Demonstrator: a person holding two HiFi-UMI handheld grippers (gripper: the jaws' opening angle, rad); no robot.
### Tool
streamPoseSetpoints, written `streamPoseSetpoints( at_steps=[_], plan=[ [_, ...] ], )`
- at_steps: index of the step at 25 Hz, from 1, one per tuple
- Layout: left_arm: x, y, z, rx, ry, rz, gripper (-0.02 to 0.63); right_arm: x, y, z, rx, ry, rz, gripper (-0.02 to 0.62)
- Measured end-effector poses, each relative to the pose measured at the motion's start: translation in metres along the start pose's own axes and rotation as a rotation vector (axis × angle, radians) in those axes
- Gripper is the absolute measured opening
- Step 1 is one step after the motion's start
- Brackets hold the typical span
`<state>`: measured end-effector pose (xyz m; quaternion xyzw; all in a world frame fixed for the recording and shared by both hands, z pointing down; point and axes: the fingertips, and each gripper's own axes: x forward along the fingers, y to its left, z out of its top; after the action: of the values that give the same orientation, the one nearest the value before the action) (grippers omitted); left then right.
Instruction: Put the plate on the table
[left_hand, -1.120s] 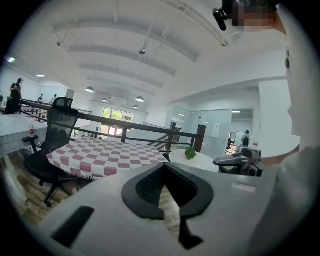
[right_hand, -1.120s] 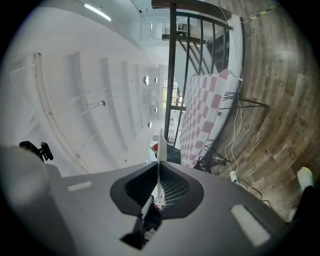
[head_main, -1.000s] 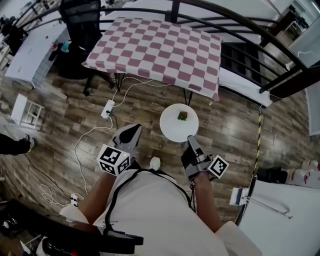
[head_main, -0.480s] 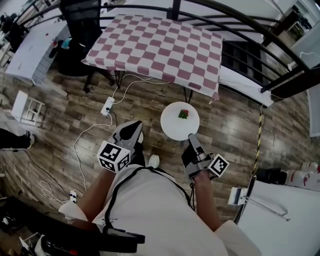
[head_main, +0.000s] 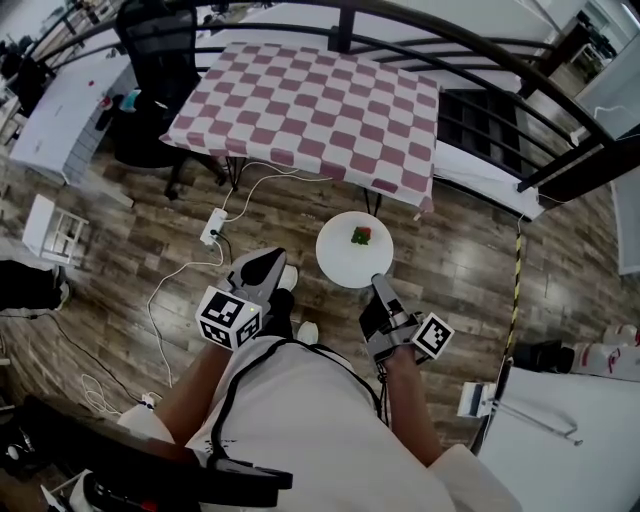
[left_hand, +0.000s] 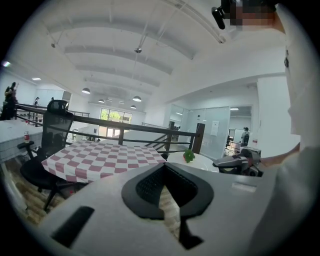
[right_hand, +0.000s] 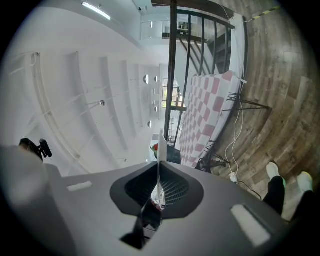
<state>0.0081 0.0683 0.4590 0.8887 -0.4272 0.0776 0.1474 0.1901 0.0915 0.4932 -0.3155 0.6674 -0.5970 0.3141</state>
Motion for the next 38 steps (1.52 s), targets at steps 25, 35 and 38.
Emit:
streamPoseSetpoints(
  at_steps=[25, 35, 38],
  plan=[
    [0.093, 0.083, 0.036, -0.011, 0.012, -0.101, 0.003, 0.097, -0.006, 0.049, -0.012, -0.08, -0.028, 0.02],
    [0.134, 0.141, 0.056, 0.014, 0.039, -0.143, 0.003, 0.163, -0.008, 0.067, -0.011, -0.119, -0.03, 0.021],
    [0.146, 0.157, 0.061, 0.014, 0.041, -0.172, 0.003, 0.179, -0.008, 0.069, -0.008, -0.145, -0.034, 0.02]
  ],
)
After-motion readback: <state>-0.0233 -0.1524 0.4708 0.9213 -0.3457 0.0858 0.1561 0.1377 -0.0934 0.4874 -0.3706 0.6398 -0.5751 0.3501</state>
